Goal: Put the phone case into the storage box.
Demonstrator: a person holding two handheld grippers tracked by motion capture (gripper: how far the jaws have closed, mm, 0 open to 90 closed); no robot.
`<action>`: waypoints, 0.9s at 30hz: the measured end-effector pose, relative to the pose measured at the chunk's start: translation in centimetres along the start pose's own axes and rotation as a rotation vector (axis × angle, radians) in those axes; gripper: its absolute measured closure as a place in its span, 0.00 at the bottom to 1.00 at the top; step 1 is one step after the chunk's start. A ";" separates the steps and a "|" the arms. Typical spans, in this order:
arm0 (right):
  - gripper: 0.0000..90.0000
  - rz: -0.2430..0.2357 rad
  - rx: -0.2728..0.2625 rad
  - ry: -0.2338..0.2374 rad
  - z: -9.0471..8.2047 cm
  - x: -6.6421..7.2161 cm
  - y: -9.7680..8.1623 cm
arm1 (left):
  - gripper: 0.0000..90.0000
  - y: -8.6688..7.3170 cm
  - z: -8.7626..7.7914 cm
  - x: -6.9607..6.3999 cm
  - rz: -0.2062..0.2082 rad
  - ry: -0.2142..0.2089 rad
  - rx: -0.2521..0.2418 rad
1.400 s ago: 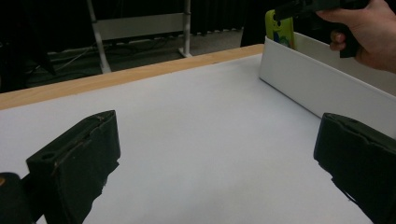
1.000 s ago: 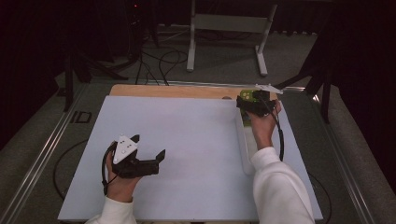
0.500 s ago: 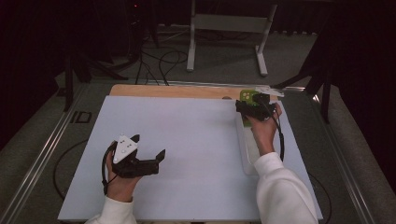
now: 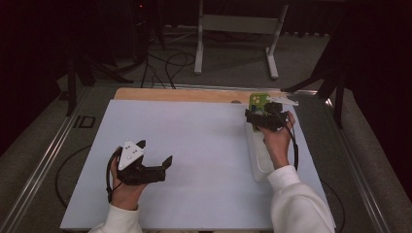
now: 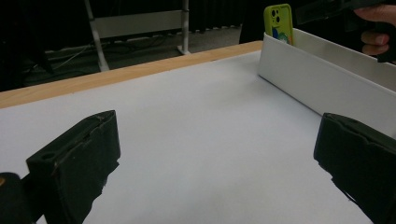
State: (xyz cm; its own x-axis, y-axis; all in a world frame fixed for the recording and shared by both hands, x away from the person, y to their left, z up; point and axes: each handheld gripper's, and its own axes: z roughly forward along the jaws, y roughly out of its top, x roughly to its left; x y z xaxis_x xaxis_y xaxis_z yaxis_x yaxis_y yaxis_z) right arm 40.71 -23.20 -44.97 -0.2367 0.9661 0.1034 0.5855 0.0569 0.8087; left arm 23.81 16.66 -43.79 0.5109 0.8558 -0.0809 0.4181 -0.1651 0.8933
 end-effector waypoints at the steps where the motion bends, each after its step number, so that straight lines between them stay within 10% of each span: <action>1: 0.09 -0.002 -0.001 0.000 -0.1 0.0 -0.1 | 0.01 0.0 0.0 0.0 0.000 0.000 0.000; 27: 0.09 -0.026 -0.017 0.079 -3.0 1.4 -2.0 | 0.01 0.0 0.1 0.0 0.002 -0.004 0.004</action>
State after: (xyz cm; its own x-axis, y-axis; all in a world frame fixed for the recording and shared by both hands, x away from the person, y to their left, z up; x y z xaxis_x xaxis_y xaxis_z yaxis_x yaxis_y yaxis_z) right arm 36.88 -22.70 -44.76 -0.3124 0.9414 0.1275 0.5656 0.0765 0.8212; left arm 23.88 16.57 -43.85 0.5144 0.8537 -0.0809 0.4202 -0.1686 0.8916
